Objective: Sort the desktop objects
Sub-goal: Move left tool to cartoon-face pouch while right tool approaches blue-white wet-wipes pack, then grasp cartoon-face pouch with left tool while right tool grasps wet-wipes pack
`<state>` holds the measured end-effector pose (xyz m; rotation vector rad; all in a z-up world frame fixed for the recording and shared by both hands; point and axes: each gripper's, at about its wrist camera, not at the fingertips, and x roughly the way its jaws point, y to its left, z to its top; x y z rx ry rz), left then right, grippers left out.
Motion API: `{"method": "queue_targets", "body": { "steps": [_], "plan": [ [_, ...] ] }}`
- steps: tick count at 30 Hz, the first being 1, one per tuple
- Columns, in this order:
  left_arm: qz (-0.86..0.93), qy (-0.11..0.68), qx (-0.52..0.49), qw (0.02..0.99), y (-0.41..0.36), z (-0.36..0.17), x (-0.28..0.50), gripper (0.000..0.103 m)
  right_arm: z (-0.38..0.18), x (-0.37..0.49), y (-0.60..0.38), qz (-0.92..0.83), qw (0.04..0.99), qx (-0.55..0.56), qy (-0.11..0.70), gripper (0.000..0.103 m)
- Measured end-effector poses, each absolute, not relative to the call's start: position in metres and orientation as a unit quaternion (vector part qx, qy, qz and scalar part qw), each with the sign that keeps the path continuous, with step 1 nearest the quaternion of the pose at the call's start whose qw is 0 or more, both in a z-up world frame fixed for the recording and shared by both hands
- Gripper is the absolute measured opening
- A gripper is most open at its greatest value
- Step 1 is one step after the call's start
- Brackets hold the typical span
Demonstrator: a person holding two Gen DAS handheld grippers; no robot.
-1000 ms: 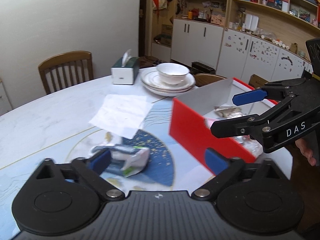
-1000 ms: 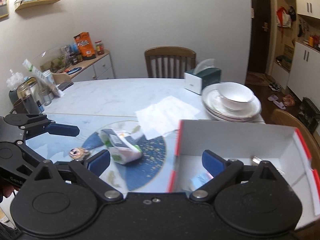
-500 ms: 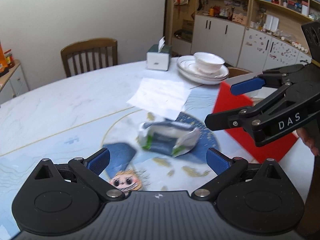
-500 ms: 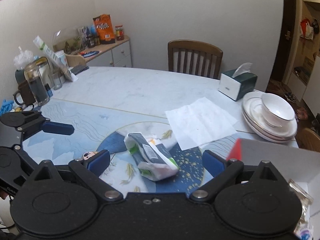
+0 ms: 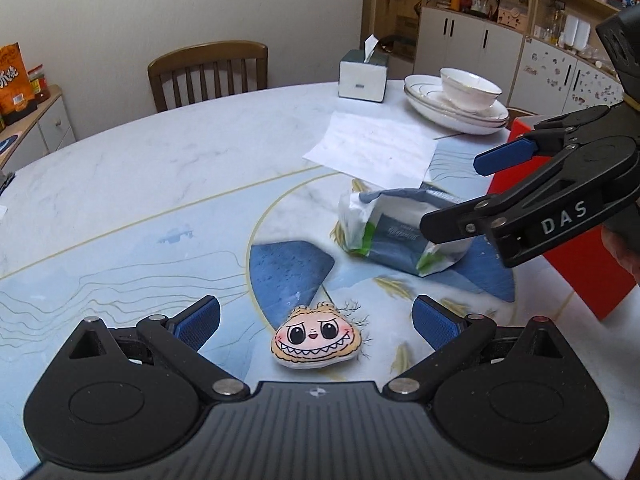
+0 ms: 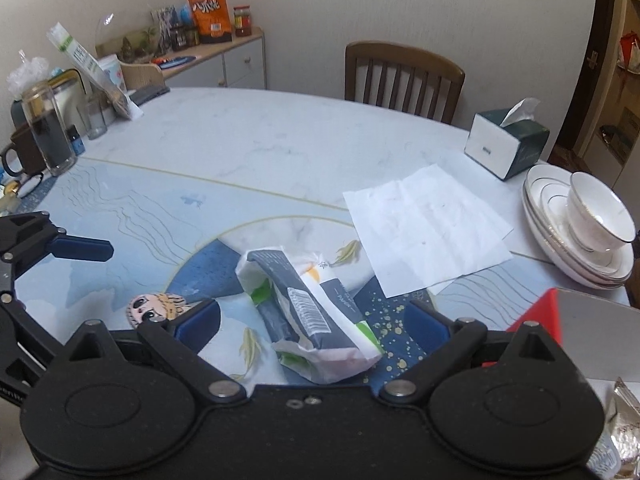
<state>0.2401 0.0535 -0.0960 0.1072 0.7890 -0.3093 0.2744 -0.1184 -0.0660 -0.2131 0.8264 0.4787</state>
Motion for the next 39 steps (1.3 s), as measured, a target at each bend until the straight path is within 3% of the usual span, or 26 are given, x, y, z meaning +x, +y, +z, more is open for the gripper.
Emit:
{"method": "queue_targets", "body": {
  "steps": [13, 22, 39],
  "plan": [
    [-0.134, 0.411, 0.030, 0.901, 0.058, -0.116, 0.258, 0.103, -0.096, 0.306, -0.106, 0.229, 0.864, -0.115, 0.433, 0.096],
    [-0.130, 0.425, 0.025, 0.895, 0.060, -0.123, 0.262, 0.101, -0.110, 0.321, -0.104, 0.229, 0.855, -0.108, 0.452, 0.088],
    [-0.126, 0.443, 0.019, 0.888, 0.056, -0.121, 0.262, 0.054, -0.112, 0.323, -0.103, 0.236, 0.854, -0.088, 0.455, 0.060]
  ]
}}
